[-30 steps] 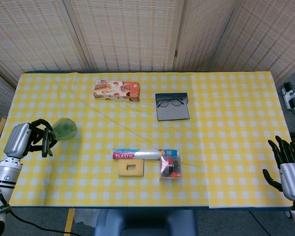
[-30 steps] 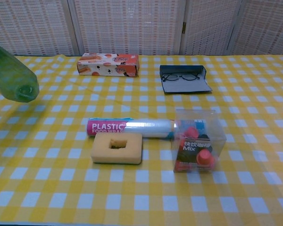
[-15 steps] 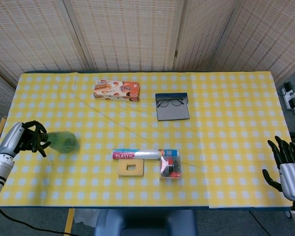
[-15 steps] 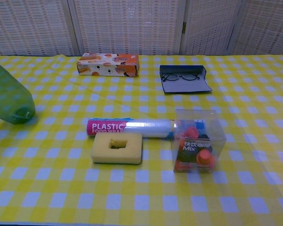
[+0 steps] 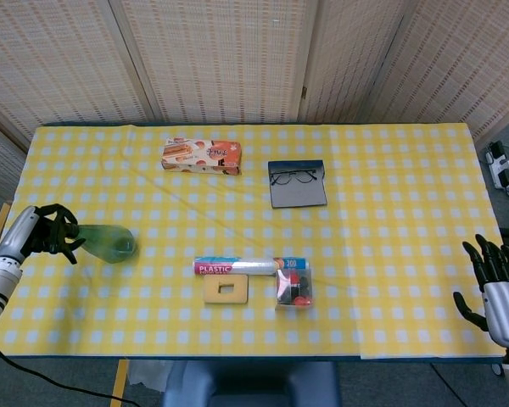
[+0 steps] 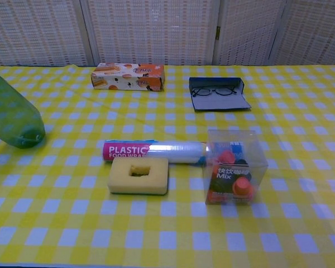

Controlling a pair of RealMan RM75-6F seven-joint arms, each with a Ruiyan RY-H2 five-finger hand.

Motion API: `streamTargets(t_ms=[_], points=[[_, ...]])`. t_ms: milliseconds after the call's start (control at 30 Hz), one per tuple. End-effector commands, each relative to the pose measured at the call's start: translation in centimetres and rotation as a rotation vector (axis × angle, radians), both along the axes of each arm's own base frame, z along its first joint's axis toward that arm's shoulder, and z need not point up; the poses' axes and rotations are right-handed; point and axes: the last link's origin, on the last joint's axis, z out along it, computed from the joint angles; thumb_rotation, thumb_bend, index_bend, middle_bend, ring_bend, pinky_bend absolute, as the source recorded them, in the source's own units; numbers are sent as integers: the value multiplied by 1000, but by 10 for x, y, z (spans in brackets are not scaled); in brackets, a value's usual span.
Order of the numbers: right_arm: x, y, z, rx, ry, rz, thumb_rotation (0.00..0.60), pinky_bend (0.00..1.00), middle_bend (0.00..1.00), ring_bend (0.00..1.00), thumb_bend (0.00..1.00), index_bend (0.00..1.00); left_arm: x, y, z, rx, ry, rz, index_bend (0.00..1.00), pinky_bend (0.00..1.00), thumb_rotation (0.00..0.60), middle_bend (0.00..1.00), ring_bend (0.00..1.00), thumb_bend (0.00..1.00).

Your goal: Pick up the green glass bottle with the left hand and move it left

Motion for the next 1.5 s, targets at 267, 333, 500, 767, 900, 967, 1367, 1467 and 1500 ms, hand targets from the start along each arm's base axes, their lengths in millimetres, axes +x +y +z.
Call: streamTargets(t_ms=[267,333,500,767,900,967,1367,1467,1500], points=[[0,0,1,-1,-3,-2,600,0,0,0,375,0,-2,12,1,-11,-11,8,747,1000,600,1000,1000,558],[0,0,1,1,-2,-2,600,0,0,0,375,0,-2,12,1,-8,-16,9,728,1000,600,1000,1000,560],[0,0,1,1,-2,-2,600,0,0,0,375,0,-5,15,1,-2,-5,13,680,1000,600,1000,1000,558],[0,-1,1,-3,0,-5,600,0,0,0,375,0,-8,21,-3,-5,12,16,552,1000,600,1000,1000,550],[-1,-1,1,-5,1,-10,600,0,0,0,375,0,-7,24,-3,1,6,12,434,1000,600,1000,1000,449],[-1,-2,2,-5,1,-11,600,0,0,0,376,0,-8,26,-3,5,2,12,361,1000,600,1000,1000,377],[-1,-1,1,-13,3,-2,600,0,0,0,375,0,-9,25,1,21,-9,-1,231,1000,600,1000,1000,235],[-1,-1,1,-13,3,-4,600,0,0,0,375,0,-9,24,3,23,-7,-2,228,1000,600,1000,1000,235],[-1,-1,1,-12,3,-4,600,0,0,0,375,0,-9,23,3,24,-7,-1,226,1000,600,1000,1000,235]])
